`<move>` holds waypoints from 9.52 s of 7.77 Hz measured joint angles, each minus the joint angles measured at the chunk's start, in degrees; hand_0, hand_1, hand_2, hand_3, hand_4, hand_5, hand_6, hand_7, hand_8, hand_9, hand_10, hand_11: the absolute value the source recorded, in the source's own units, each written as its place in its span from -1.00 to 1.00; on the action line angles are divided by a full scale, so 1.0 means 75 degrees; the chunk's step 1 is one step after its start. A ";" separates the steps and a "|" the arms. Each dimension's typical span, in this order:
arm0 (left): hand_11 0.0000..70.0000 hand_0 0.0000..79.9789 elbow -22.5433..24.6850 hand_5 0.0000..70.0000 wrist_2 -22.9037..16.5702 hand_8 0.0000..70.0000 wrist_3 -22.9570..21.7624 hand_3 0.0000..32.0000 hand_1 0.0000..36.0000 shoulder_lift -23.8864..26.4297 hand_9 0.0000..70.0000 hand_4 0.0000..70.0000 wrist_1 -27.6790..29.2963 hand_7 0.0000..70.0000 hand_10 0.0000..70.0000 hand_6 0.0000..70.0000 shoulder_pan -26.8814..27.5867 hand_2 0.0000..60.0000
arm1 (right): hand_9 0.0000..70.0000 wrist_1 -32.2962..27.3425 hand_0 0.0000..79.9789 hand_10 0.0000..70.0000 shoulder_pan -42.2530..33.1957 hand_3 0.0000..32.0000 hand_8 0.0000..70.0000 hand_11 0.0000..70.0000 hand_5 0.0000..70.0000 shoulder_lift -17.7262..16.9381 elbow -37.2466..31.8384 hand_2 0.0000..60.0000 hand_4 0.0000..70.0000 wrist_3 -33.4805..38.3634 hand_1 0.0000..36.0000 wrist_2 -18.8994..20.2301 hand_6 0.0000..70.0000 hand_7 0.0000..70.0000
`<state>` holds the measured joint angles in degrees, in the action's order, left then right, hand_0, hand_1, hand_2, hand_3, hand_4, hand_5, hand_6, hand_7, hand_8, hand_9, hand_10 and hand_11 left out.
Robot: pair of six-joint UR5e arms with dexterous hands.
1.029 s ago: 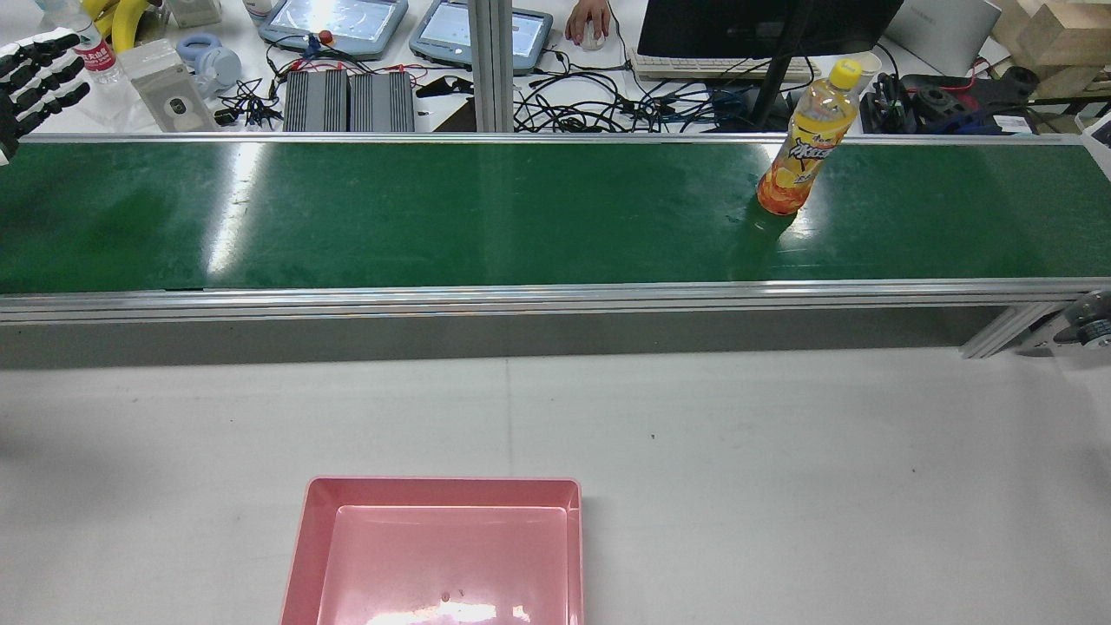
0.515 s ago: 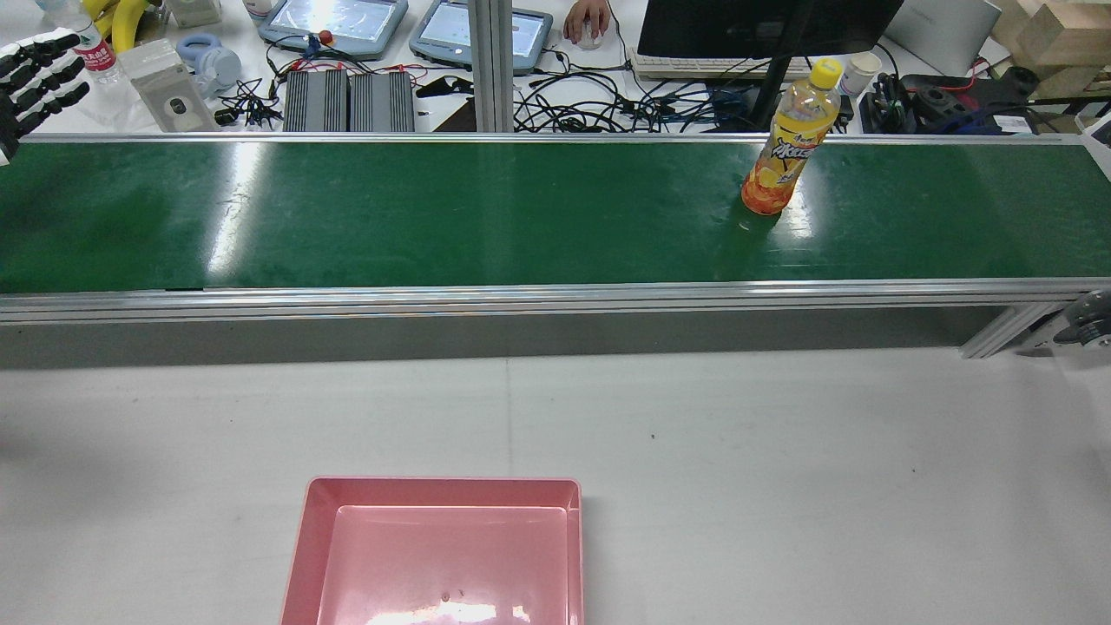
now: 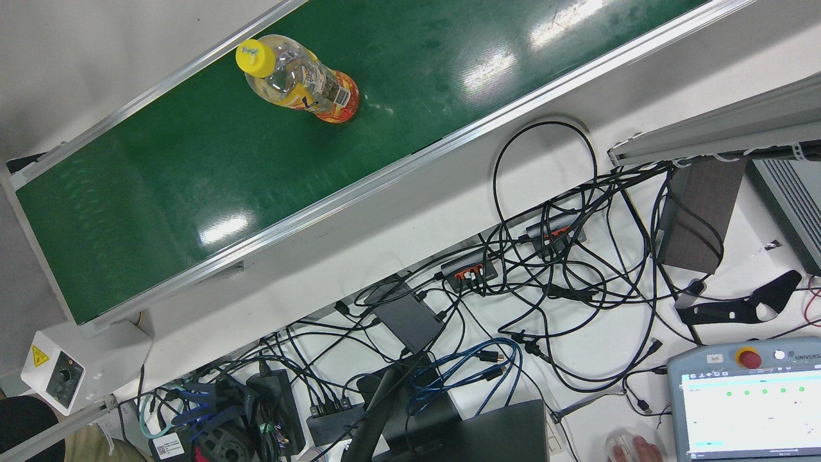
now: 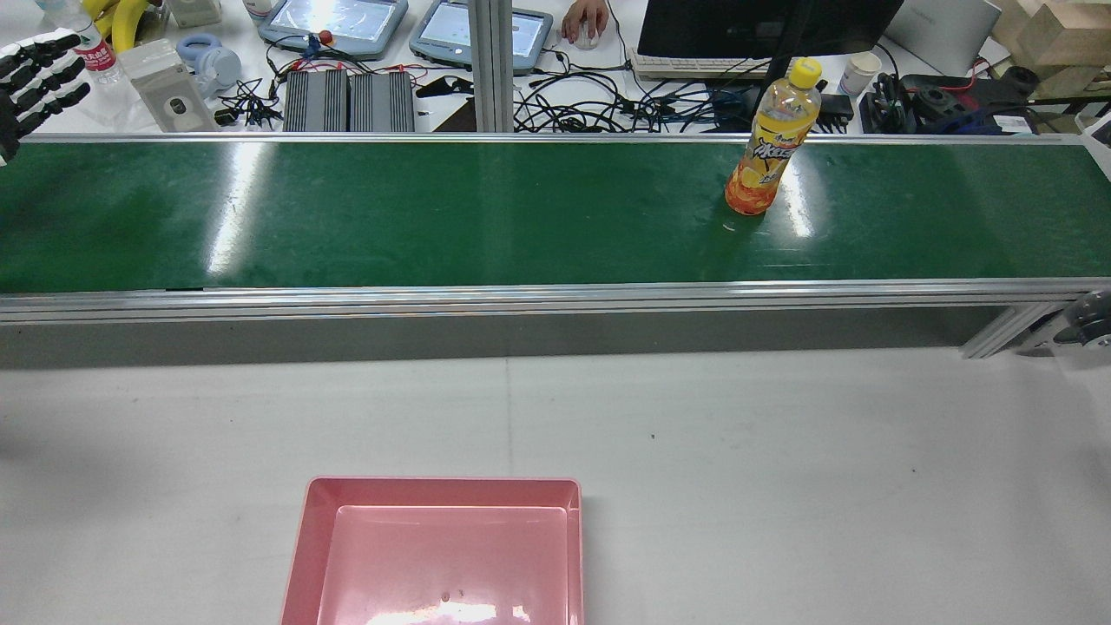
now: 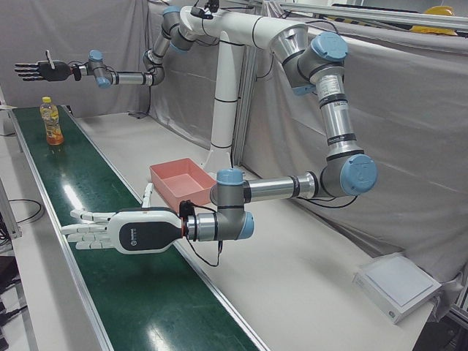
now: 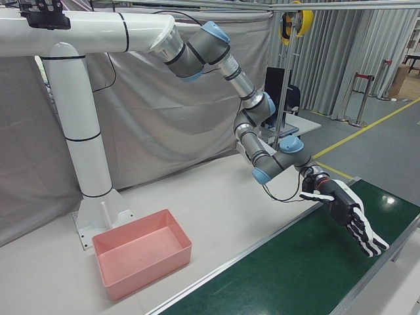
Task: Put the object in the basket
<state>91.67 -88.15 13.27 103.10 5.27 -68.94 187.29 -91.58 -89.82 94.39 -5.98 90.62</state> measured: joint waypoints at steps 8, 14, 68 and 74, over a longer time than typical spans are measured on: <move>-0.83 0.36 0.0000 -0.59 0.0000 -0.90 0.0012 -0.99 -0.89 0.0023 -0.90 -0.70 0.0000 -1.00 -0.90 -1.00 0.0015 -1.00 | -1.00 0.0000 -1.00 -1.00 0.0000 -1.00 -1.00 -1.00 -1.00 0.0000 0.0000 -1.00 -1.00 0.0000 -1.00 0.0000 -1.00 -1.00; -0.81 0.36 0.0000 -0.58 0.0000 -0.91 0.0012 -0.96 -0.88 0.0032 -0.90 -0.71 0.0000 -1.00 -0.89 -1.00 0.0022 -1.00 | -1.00 0.0000 -1.00 -1.00 0.0000 -1.00 -1.00 -1.00 -1.00 0.0000 0.0000 -1.00 -1.00 0.0000 -1.00 0.0000 -1.00 -1.00; -0.79 0.35 0.0228 -0.64 0.1075 -0.92 0.0437 -0.85 -0.86 0.1630 -0.91 -0.73 -0.1393 -1.00 -0.87 -1.00 0.1668 -1.00 | -1.00 0.0000 -1.00 -1.00 -0.0012 -1.00 -1.00 -1.00 -1.00 0.0000 0.0047 -1.00 -1.00 0.0012 -1.00 0.0000 -1.00 -1.00; -0.80 0.31 0.0160 -0.61 0.1932 -0.93 0.0990 -0.96 -0.91 0.1992 -0.92 -0.71 -0.1397 -1.00 -0.88 -1.00 0.2165 -1.00 | -1.00 0.0000 -1.00 -1.00 -0.0011 -1.00 -1.00 -1.00 -1.00 0.0000 0.0068 -1.00 -1.00 0.0012 -1.00 0.0000 -1.00 -1.00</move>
<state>92.87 -73.67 20.70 118.03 -5.20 -52.70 187.30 -91.67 -89.82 94.90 -5.89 90.61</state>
